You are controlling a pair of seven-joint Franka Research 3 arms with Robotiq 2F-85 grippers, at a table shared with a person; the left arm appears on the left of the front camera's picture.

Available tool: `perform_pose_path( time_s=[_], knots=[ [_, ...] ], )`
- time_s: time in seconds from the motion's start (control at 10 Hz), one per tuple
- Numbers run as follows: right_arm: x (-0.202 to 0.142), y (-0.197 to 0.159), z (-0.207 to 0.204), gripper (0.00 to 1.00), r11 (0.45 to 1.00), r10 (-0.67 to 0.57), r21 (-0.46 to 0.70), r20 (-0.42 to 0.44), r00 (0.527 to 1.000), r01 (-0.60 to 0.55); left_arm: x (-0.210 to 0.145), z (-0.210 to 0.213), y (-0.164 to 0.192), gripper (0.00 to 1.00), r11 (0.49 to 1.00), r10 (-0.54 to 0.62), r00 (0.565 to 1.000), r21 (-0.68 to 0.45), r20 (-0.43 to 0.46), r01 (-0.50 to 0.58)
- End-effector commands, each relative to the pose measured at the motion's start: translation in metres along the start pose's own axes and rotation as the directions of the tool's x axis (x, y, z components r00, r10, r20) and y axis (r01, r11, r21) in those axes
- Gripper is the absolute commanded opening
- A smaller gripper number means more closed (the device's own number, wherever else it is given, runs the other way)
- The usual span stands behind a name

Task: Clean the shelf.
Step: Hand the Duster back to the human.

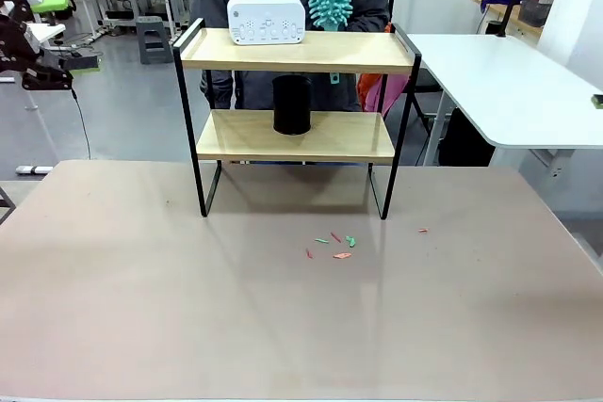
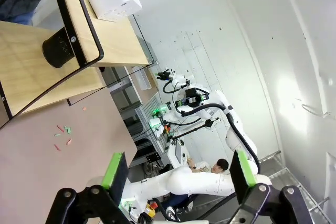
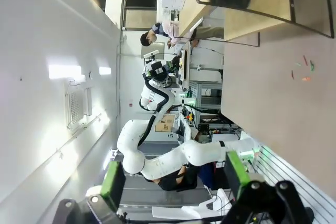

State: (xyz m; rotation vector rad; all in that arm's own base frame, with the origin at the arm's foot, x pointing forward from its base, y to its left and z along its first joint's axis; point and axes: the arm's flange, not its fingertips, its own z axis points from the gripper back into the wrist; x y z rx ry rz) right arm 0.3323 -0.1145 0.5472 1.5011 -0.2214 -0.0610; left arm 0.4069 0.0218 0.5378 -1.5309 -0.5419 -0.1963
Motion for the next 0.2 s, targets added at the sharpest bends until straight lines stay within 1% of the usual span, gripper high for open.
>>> perform_pose_path(
  time_s=[0.0,0.1],
  knots=[
    [0.0001,0.0030,0.0020,1.00,1.000,0.020,-0.012,-0.008,1.000,-0.020,-0.0008,-0.0025,-0.0004,1.00,1.000,-0.005,1.000,0.000,0.007,0.005],
    [0.0001,0.0030,0.0020,1.00,1.000,0.020,-0.012,-0.008,1.000,-0.020,-0.0008,-0.0025,-0.0004,1.00,1.000,-0.005,1.000,0.000,0.007,0.005]
  ],
)
